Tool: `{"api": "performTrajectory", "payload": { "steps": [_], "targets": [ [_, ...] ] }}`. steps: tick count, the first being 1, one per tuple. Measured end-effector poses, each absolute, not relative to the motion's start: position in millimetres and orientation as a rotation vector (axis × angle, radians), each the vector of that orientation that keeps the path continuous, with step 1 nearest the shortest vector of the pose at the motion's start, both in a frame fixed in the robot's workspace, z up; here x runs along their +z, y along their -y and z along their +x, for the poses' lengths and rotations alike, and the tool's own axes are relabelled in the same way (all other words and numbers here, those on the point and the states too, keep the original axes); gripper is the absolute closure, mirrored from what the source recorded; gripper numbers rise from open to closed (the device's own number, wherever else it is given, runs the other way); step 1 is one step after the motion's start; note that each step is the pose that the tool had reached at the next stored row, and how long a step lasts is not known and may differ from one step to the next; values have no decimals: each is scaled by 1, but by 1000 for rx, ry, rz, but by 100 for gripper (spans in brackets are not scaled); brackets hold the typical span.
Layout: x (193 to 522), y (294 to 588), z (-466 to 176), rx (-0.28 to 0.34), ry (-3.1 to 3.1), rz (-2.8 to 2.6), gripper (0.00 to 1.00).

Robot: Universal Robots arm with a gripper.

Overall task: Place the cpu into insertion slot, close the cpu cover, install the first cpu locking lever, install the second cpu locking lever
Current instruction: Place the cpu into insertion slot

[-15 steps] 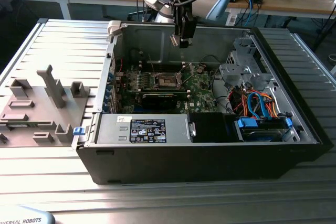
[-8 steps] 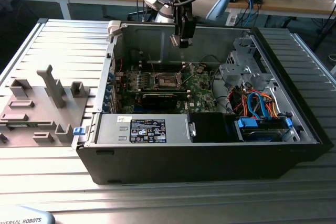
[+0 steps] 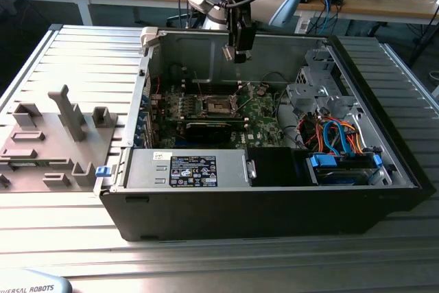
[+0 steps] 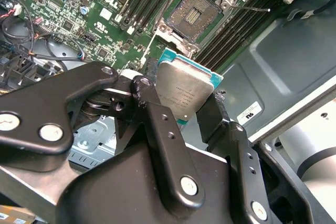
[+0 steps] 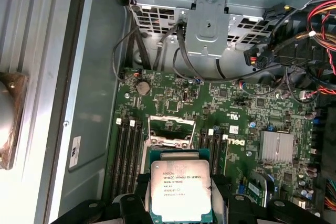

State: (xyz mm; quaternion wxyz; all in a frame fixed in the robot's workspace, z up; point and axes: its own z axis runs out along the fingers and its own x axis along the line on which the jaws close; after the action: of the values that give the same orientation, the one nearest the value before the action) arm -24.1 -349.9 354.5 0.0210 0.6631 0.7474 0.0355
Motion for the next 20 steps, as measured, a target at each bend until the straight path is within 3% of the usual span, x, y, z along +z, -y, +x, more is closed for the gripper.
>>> {"api": "performTrajectory", "payload": {
  "steps": [20],
  "targets": [
    [354, 350, -24, 109, -2290, 2084, 46]
  ]
}}
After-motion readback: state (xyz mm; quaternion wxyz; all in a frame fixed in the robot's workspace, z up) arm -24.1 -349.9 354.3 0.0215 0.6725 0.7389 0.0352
